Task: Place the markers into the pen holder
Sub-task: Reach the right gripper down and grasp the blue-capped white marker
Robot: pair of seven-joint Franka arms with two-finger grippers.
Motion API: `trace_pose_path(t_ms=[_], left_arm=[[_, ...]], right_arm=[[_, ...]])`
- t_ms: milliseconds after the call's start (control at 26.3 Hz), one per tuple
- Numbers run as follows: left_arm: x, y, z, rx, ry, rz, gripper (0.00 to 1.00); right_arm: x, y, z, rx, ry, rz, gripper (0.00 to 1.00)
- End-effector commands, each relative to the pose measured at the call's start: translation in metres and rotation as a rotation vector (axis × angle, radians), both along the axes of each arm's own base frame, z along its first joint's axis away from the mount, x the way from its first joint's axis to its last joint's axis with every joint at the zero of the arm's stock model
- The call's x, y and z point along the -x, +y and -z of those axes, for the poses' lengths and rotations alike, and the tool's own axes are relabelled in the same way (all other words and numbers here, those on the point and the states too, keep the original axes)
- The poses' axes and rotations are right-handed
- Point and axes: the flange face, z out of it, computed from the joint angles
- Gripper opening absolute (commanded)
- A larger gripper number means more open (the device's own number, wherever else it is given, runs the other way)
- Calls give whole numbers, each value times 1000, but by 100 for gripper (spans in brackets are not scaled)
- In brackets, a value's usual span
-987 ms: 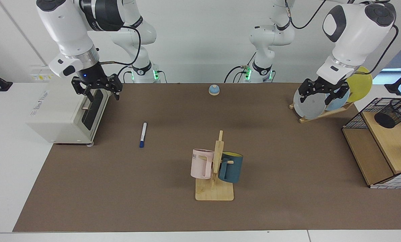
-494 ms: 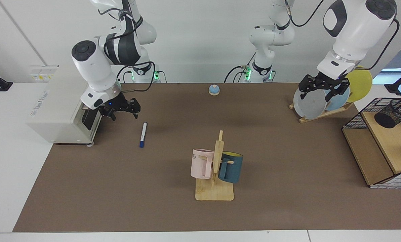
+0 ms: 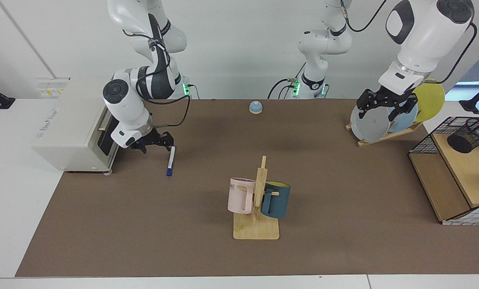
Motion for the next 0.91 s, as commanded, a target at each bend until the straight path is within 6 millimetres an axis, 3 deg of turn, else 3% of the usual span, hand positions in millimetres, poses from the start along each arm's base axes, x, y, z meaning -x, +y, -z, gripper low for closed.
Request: trace_pose_path(t_ms=[0, 114, 570, 722, 797, 873], left_arm=[[2, -3, -2, 0, 2, 4, 100], [2, -4, -1, 0, 2, 5, 100], [3, -4, -2, 0, -1, 7, 100], [2, -4, -3, 0, -3, 7, 100], [2, -4, -3, 0, -5, 8, 100], [2, -4, -2, 0, -3, 7, 100]], right_arm=[[7, 12, 50, -3, -3, 9, 100], [4, 13, 72, 2, -15, 27, 100], [1, 15, 77, 8, -37, 85, 98], [0, 15, 78, 9, -36, 99, 69], [0, 15, 79, 9, -36, 99, 60], [-1, 15, 78, 8, -37, 100, 39]])
